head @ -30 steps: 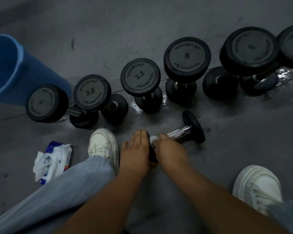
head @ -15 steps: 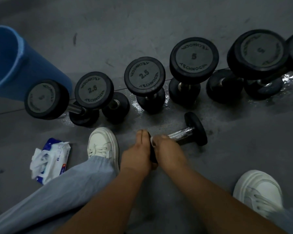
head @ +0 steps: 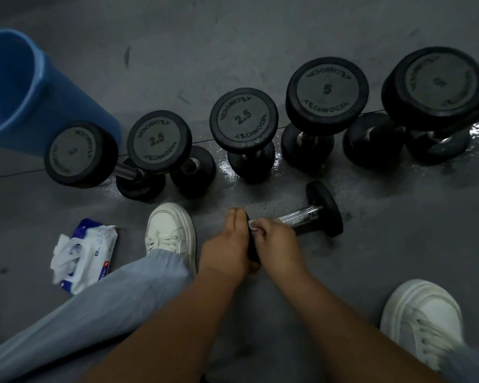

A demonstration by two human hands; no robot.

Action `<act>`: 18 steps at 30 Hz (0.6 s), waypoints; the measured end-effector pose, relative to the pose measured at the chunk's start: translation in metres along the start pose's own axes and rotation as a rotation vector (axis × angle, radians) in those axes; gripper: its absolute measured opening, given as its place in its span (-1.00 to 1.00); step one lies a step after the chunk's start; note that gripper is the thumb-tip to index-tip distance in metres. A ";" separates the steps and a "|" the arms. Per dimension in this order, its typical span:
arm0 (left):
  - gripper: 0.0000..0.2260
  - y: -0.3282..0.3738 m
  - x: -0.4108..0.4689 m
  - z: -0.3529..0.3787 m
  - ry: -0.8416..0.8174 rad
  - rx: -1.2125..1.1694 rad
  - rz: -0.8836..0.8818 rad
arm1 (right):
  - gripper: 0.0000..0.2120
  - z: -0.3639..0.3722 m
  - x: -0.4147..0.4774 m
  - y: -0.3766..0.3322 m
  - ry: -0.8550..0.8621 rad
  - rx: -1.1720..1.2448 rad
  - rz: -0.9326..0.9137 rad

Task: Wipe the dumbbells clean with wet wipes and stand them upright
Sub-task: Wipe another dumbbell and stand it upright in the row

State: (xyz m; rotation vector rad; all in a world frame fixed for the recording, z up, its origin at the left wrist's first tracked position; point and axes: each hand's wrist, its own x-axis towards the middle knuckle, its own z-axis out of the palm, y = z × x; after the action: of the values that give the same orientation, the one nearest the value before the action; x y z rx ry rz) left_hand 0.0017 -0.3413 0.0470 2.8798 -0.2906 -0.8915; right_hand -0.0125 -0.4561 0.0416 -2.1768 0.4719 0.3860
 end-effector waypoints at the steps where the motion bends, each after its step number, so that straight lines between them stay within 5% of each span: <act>1: -0.02 0.000 0.000 0.000 0.001 0.004 0.004 | -0.80 0.002 0.001 -0.003 -0.019 -0.005 0.012; 5: 0.00 -0.002 0.001 0.001 -0.025 -0.012 0.012 | -0.83 -0.009 -0.002 -0.003 -0.145 -0.212 0.049; 9: -0.01 -0.002 0.002 -0.001 -0.030 -0.023 0.017 | -0.82 -0.006 0.006 -0.005 -0.036 -0.046 -0.069; 13: -0.03 0.000 0.001 -0.004 -0.038 -0.030 0.015 | -0.82 -0.004 -0.001 0.007 -0.209 -0.165 -0.013; 18: -0.10 -0.003 0.003 -0.003 -0.025 -0.047 0.047 | -0.86 -0.001 0.005 -0.010 0.013 -0.040 -0.067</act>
State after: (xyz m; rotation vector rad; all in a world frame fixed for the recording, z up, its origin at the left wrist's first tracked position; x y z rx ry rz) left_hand 0.0067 -0.3392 0.0477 2.8084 -0.3335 -0.9148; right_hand -0.0032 -0.4524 0.0463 -2.2284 0.4009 0.3472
